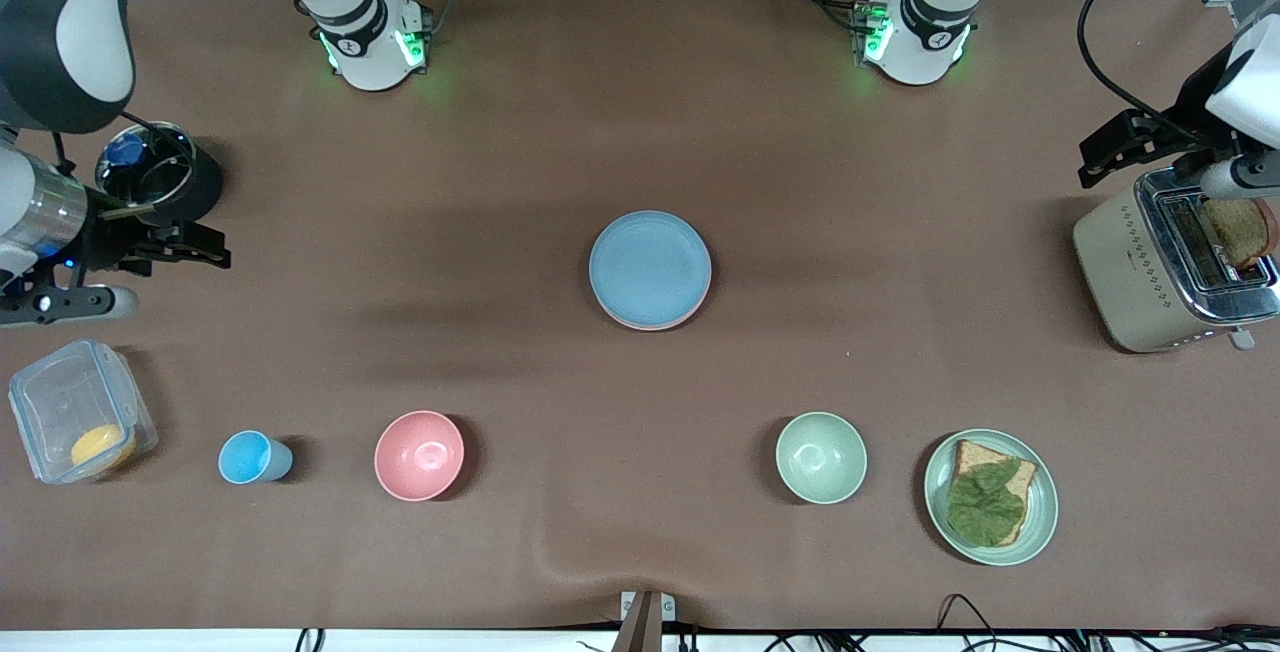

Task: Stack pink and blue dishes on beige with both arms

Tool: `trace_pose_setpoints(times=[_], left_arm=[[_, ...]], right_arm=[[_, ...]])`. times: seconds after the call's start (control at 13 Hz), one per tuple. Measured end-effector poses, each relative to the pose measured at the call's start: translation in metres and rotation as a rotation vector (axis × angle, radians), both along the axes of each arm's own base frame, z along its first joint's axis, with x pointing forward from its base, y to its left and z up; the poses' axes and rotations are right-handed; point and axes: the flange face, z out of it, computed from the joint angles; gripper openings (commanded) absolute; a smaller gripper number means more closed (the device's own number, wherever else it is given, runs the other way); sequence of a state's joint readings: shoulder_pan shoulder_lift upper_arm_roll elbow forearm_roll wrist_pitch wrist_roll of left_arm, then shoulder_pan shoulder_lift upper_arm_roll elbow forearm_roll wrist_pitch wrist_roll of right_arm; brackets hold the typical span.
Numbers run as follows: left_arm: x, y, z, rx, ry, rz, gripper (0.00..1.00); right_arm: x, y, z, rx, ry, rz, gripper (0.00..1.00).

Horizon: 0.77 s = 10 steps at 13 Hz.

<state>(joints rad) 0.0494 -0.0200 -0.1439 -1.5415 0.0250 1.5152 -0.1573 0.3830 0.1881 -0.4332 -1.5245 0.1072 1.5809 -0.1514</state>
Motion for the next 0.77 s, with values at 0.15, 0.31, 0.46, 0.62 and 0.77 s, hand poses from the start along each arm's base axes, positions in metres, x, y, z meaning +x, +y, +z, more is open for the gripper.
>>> trace_pose_setpoints(times=[0.15, 0.31, 0.46, 0.62, 0.77], left_arm=[[0.0, 0.001, 0.0, 0.0, 0.0, 0.001, 1.0], [0.0, 0.001, -0.001, 0.0, 0.002, 0.001, 1.0], [0.0, 0.001, -0.003, 0.0, 0.006, 0.001, 1.0], [0.001, 0.001, -0.004, 0.0, 0.008, 0.001, 1.0], [0.001, 0.001, -0.004, 0.0, 0.008, 0.001, 1.0]], right_arm=[[-0.007, -0.01, 0.015, 0.018, -0.035, -0.001, 1.0], [-0.018, -0.019, 0.021, 0.021, -0.087, -0.003, 1.0], [-0.032, -0.021, 0.02, 0.02, -0.098, 0.001, 1.0], [-0.04, -0.02, 0.02, 0.02, -0.09, 0.004, 1.0], [-0.044, -0.02, 0.023, 0.02, -0.078, 0.006, 1.0]])
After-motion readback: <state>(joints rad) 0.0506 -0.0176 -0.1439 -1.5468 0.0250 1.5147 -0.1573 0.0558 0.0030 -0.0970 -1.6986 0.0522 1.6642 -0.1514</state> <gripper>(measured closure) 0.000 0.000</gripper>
